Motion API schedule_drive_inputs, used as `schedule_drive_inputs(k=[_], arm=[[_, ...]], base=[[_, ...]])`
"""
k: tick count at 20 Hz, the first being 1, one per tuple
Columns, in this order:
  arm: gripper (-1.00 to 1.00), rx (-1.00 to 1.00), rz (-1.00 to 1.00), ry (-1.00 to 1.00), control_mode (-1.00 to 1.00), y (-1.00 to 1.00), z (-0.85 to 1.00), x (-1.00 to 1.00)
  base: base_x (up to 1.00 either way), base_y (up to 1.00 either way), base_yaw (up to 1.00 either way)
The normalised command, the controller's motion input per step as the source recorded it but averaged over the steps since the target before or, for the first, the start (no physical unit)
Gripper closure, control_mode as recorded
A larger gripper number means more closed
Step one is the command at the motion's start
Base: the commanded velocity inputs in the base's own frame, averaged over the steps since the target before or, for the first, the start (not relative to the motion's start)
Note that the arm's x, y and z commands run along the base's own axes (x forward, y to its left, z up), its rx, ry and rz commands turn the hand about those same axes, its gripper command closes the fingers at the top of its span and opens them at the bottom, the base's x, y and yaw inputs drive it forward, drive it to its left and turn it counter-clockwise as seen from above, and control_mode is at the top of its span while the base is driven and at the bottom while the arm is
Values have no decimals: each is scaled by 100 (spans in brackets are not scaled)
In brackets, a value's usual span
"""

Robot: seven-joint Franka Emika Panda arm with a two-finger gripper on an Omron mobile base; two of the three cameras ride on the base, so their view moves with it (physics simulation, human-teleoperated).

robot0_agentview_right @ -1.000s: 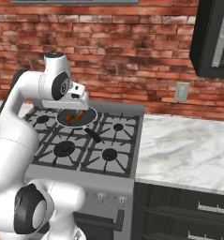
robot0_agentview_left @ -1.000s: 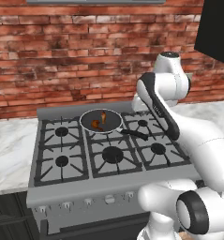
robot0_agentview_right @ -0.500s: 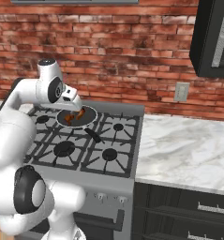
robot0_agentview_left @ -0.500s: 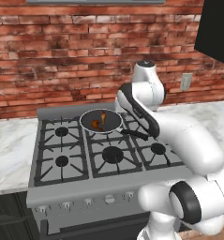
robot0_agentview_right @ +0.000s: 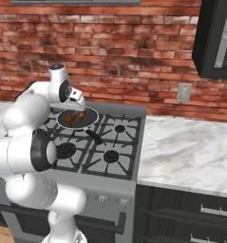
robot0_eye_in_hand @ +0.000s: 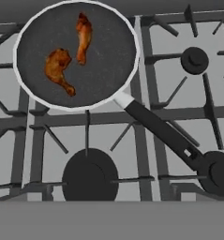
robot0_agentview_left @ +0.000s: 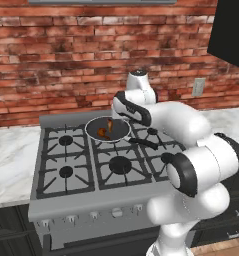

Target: Take the chicken drumsticks from the pan and place one on each plate on the dining counter.

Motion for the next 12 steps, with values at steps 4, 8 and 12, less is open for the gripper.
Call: schedule_drive_inputs(k=[4,8,12], arm=[[-100,0,0,17,-100,4,-25,86],[-100,3,0,17,-100,0,-23,75],[-100,0,-2,8,-100,18,-26,62]], base=[[0,0,0],[0,0,0],[0,0,0]])
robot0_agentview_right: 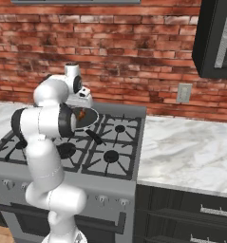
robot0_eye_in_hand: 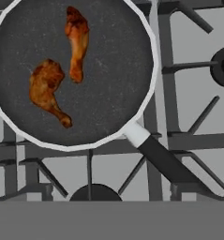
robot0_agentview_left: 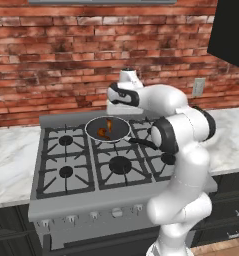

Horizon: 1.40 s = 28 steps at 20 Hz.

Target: Take the chicken drumsticks from the pan and place one on each plate on the dining counter.

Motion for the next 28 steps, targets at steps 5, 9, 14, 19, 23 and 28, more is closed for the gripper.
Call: schedule_drive_inputs(k=[5,9,14,19,23,28], arm=[[-100,0,-5,0,-100,23,-30,39],[-100,0,-9,0,-100,24,-33,27],[-100,0,-11,0,-100,2,-30,32],[-100,0,-9,0,-100,1,-26,40],[-100,0,-1,-1,-100,0,-20,34],[-100,0,0,-3,-100,0,-23,21]], base=[[0,0,0],[0,0,0],[0,0,0],[0,0,0],[0,0,0],[0,0,0]])
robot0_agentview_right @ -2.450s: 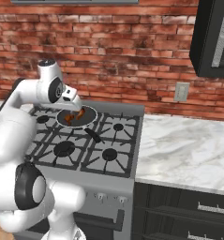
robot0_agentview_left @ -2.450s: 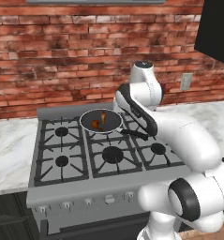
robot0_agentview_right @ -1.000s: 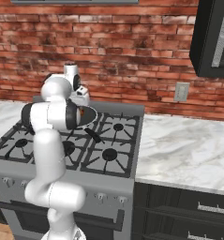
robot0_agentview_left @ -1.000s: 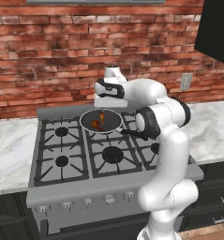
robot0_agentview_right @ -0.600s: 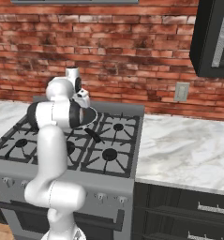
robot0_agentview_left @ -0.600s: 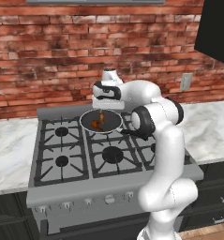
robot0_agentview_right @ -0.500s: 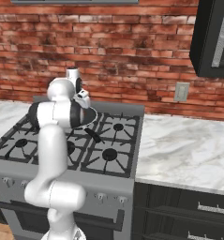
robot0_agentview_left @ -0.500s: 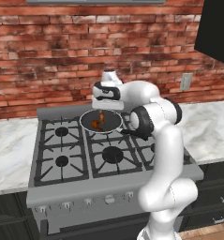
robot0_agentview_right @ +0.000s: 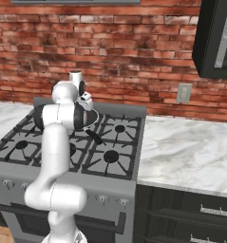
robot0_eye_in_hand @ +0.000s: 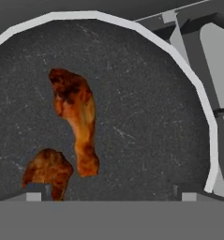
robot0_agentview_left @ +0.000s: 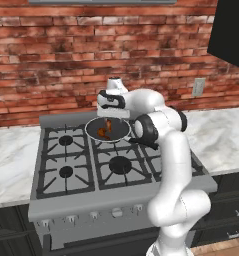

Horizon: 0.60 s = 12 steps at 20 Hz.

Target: Take the chicken drumsticks from the pan and place one on each plate on the dining counter.

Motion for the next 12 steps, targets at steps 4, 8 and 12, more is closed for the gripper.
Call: schedule_drive_inputs(k=[4,8,12], arm=[[-100,0,0,-1,-100,1,-17,30],[-100,0,0,0,-100,4,-17,13],[-100,0,0,-2,-100,7,-14,13]], base=[[0,0,0],[0,0,0],[0,0,0]])
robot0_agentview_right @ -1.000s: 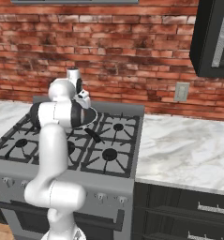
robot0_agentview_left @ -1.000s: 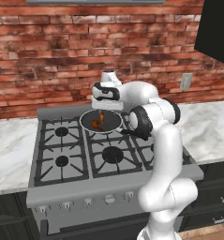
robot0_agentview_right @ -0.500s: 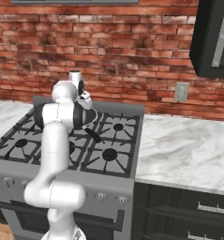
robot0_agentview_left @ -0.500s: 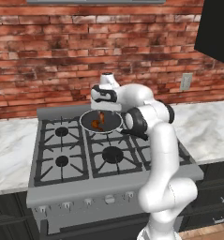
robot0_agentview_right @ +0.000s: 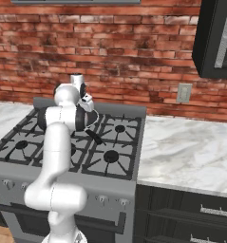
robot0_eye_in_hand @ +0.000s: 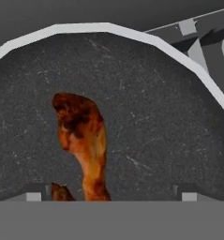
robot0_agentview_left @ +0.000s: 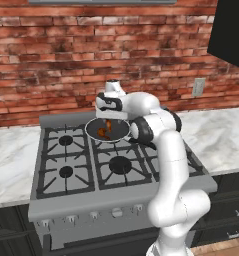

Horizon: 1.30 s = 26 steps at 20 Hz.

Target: Take the chicken drumsticks from the pan and place one on each plate on the dining counter.

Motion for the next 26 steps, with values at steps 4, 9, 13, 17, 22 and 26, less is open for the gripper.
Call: schedule_drive_inputs(k=[4,9,13,17,22,26], arm=[[-100,0,0,-1,-100,12,-14,19],[-100,0,0,-3,-100,6,-18,19],[-100,0,0,0,-100,3,-26,13],[-100,0,0,-2,-100,2,-13,12],[-100,0,0,0,-100,0,-13,3],[100,0,0,0,-100,0,-13,3]], base=[[0,0,0],[0,0,0],[0,0,0],[0,0,0],[0,0,0],[0,0,0]])
